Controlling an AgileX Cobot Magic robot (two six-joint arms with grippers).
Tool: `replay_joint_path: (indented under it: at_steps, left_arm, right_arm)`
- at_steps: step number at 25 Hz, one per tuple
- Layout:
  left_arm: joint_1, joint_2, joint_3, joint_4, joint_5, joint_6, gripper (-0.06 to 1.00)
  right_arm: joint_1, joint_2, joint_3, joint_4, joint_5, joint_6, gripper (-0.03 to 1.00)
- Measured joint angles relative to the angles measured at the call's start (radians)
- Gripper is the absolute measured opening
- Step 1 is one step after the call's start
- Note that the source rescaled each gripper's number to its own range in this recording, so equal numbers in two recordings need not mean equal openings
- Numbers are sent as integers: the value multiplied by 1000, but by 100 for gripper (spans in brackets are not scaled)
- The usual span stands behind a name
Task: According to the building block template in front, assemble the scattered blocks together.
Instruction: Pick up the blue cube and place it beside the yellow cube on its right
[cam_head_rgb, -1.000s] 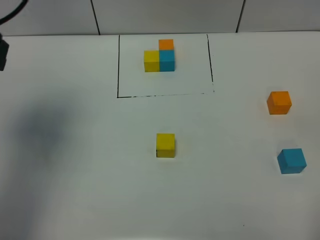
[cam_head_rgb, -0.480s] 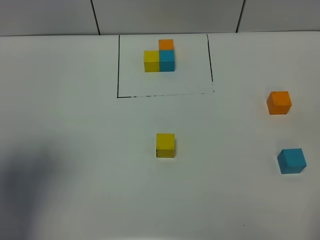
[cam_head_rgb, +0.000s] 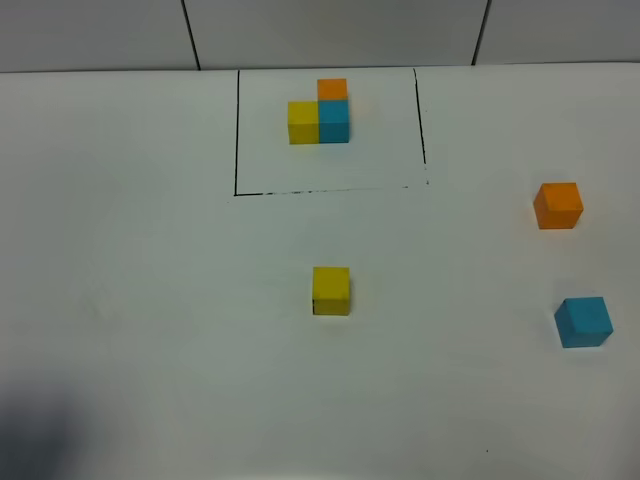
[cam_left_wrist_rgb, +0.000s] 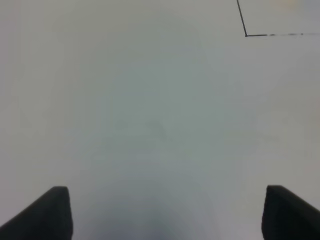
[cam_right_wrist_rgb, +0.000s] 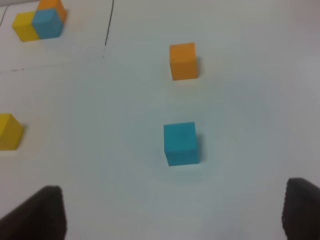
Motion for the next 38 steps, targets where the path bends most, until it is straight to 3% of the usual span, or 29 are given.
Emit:
replay_joint_path:
  at_steps: [10, 20, 38]
  left_arm:
    - [0, -284, 150, -30, 29, 7, 83]
    - [0, -463, 165, -72, 71, 51, 83]
    - [0, -486, 185, -87, 114, 59, 83]
  right_arm:
    - [0, 0, 0, 0, 0, 0, 75]
    - [0, 0, 0, 2, 0, 0, 75]
    - [0, 0, 0, 3, 0, 0, 75]
